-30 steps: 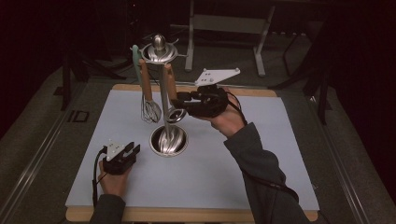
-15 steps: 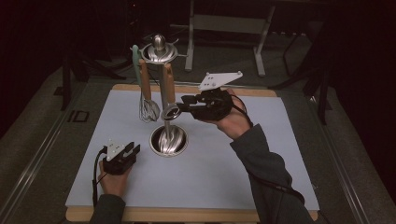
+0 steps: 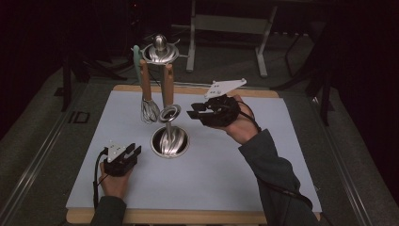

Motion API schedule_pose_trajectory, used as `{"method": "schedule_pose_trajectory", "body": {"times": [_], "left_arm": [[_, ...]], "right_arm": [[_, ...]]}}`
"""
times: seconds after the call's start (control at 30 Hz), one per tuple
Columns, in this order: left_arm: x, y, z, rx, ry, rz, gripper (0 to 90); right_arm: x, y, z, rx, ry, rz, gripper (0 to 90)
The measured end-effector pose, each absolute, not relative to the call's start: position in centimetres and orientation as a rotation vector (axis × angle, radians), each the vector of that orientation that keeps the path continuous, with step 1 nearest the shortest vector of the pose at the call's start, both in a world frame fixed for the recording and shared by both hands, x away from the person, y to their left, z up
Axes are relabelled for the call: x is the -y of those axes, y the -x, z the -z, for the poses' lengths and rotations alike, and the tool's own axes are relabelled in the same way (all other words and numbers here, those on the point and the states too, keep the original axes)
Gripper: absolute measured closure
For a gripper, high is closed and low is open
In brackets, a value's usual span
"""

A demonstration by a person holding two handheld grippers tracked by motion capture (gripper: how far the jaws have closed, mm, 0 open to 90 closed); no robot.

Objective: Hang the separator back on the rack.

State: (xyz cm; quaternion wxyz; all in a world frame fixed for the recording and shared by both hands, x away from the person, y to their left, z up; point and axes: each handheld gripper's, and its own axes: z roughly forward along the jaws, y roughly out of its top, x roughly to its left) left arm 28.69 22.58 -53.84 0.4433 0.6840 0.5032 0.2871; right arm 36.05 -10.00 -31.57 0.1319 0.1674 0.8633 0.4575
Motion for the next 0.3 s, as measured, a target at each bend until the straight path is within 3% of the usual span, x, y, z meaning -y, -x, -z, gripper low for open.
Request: {"method": "schedule_pose_trajectory", "body": {"times": [0.3], "left_arm": [[-22.6,-28.7,53.8,-1.250,-1.696,-0.712,68.5]], "right_arm": [[11.6,-36.5,33.2,-2.516,-0.538,-1.305,68.1]]}}
